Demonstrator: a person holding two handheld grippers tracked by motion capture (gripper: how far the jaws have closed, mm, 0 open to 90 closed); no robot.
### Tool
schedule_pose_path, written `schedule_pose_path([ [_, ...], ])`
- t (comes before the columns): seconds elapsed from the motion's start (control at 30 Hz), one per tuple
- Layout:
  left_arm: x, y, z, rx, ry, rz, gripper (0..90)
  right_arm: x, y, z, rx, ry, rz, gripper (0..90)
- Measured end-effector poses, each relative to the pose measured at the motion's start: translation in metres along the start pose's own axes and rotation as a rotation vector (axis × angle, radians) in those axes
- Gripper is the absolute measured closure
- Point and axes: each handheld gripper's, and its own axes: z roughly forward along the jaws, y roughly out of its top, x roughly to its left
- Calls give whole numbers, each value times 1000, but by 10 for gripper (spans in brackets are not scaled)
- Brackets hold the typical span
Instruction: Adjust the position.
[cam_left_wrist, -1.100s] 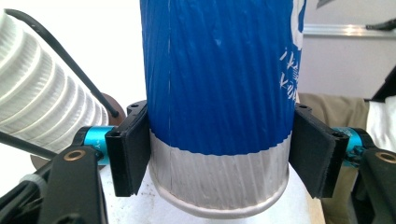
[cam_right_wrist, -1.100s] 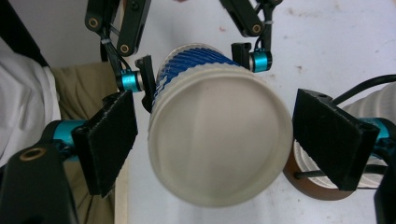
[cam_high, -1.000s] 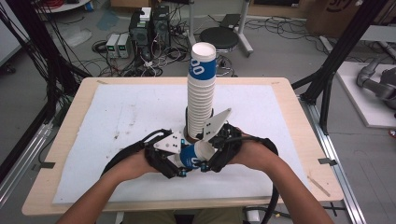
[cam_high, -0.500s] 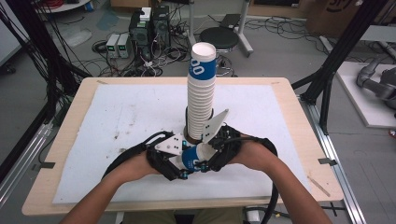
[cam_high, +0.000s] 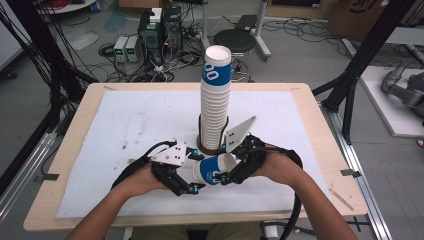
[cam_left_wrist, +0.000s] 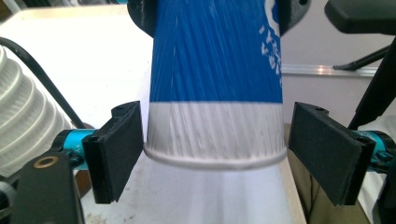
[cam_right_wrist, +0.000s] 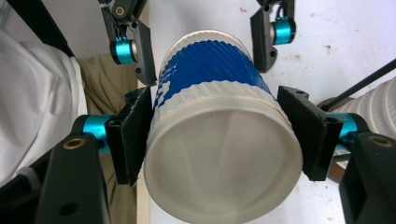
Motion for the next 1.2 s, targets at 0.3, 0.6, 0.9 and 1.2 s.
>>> schedule_pose_path([
  [0.3,1,-14,-6,-96,27,-65,183,1,-16,-5,-57,-12,26,303],
  [0.6,3,-27,-13,-216,55,-142,176,-1,-35,-6,-145,-35,65,303],
  [0.9,1,-31,-16,-285,59,-161,171,-1,-51,-2,-243,-51,91,303],
  [1.2,1,-33,-11,-331,53,-174,171,1,-64,6,-331,-41,111,303],
])
